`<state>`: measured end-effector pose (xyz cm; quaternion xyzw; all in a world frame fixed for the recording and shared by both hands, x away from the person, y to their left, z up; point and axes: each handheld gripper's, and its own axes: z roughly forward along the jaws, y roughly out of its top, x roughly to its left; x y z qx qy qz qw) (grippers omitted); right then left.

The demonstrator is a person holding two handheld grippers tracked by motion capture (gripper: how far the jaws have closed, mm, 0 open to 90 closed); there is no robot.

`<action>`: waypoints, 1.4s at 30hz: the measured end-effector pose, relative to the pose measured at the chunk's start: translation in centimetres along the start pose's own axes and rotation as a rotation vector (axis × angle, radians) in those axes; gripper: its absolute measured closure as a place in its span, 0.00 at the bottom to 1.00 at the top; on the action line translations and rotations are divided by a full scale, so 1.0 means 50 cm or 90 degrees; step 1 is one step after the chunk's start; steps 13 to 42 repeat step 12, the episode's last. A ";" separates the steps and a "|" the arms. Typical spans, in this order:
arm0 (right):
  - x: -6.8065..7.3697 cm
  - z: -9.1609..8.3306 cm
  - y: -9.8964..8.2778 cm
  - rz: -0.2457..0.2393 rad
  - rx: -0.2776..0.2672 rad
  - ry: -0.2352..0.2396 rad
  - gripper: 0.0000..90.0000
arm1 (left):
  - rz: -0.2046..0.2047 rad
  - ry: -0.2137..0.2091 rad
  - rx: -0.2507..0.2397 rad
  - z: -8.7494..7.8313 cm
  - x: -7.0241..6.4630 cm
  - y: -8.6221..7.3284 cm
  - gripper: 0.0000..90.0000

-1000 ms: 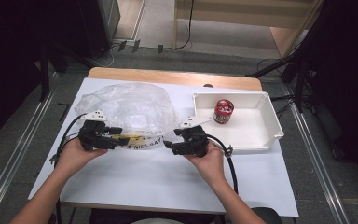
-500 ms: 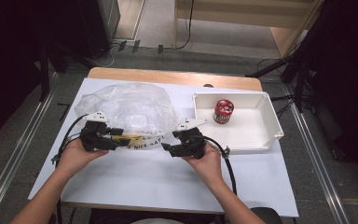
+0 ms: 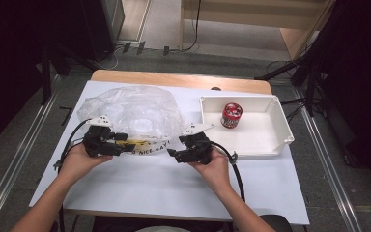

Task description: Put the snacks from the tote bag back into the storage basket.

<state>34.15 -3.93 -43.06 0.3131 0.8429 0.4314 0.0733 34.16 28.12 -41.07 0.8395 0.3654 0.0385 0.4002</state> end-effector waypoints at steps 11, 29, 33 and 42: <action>0.000 0.001 0.000 0.002 0.002 0.000 0.40 | 0.000 -0.001 0.000 0.000 0.000 0.000 0.45; 0.000 0.002 -0.001 0.001 0.003 0.000 0.40 | 0.000 -0.001 0.000 0.000 0.000 0.000 0.45; 0.000 0.002 -0.001 0.001 0.003 0.000 0.40 | 0.000 -0.001 0.000 0.000 0.000 0.000 0.45; 0.000 0.002 -0.001 0.001 0.003 0.000 0.40 | 0.000 -0.001 0.000 0.000 0.000 0.000 0.45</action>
